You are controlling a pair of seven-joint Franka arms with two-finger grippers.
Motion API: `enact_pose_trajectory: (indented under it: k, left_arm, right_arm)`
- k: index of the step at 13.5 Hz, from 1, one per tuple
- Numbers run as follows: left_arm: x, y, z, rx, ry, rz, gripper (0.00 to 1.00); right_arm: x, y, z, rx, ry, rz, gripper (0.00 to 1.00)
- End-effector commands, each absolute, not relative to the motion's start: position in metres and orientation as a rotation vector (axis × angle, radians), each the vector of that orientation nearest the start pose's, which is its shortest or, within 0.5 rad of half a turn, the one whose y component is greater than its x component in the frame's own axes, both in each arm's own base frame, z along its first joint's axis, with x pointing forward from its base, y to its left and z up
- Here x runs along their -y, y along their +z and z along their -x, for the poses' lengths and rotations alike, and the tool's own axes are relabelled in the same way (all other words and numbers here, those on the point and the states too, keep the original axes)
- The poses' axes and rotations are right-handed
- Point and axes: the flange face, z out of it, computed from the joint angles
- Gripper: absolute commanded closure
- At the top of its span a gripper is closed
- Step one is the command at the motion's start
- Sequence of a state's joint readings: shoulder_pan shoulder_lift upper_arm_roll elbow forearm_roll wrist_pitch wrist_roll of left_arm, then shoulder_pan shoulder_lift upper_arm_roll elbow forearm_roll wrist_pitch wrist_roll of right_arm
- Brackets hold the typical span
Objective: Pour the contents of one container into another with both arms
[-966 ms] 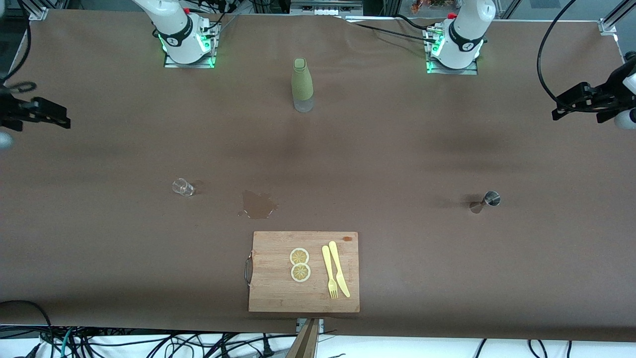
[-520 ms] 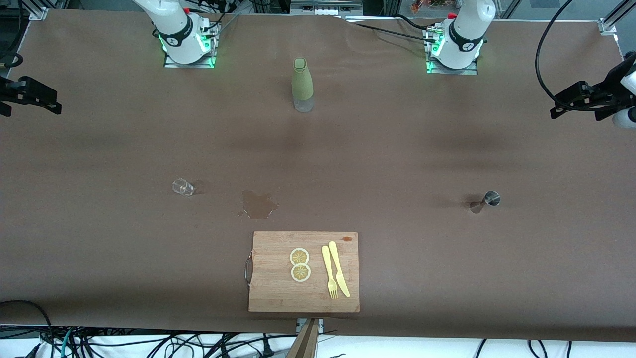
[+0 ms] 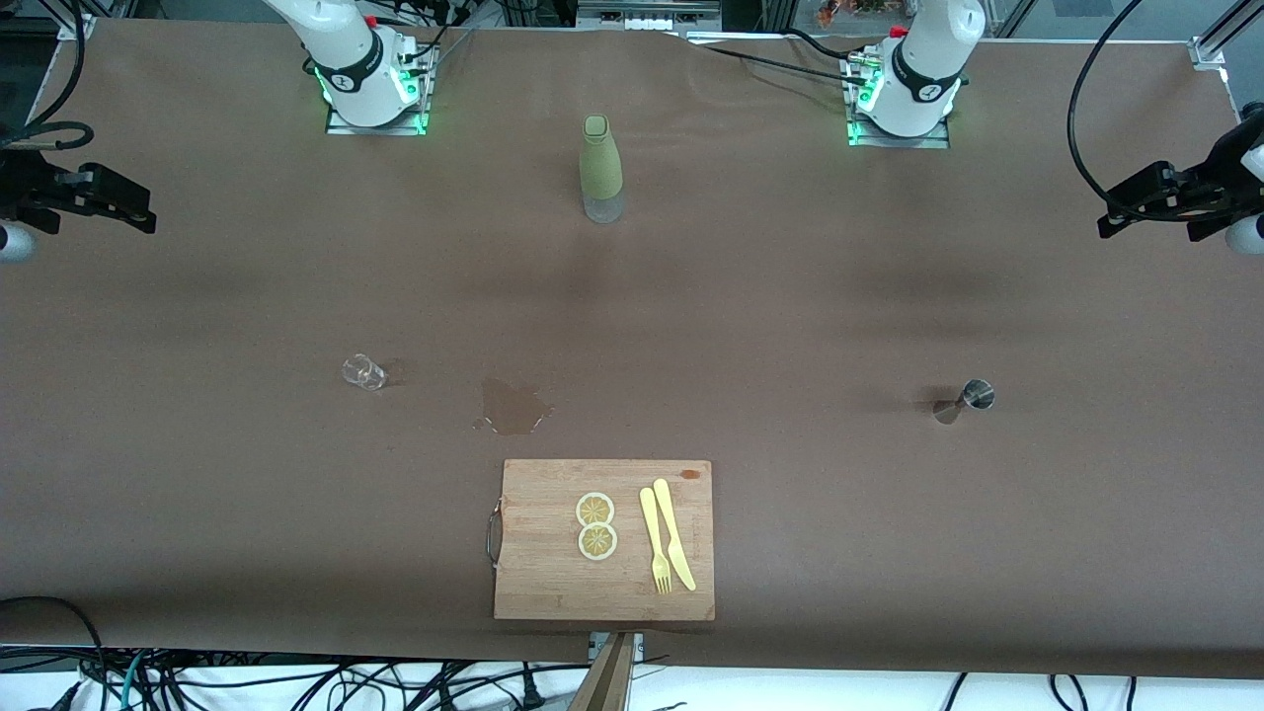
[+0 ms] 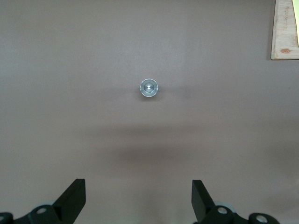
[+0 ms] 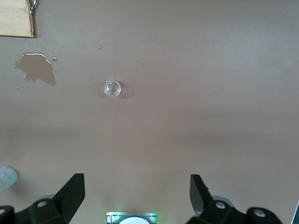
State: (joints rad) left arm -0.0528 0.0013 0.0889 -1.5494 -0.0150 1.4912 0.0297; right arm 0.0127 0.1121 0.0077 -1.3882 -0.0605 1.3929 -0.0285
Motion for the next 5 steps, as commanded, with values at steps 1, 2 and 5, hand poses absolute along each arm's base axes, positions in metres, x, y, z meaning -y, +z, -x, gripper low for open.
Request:
enact_pose_trajectory:
  k: [1,2,5]
  left_arm:
    - [-0.0187,0.6336,-0.5507,0.024,0.076,3.165,0.00]
    - [-0.0187,0.6335,-0.5505,0.024,0.079,3.165,0.00]
    - [-0.0286,0.6335,-0.5501,0.046,0.078,3.167,0.00]
  right_arm:
    - [-0.0023,0.6334,-0.5678,0.039,0.155,3.200,0.00]
    - [-0.0023,0.6335,-0.5679,0.037,0.152,3.201,0.00]
    - [-0.0023,0.6334,-0.5684,0.040,0.152,3.201,0.00]
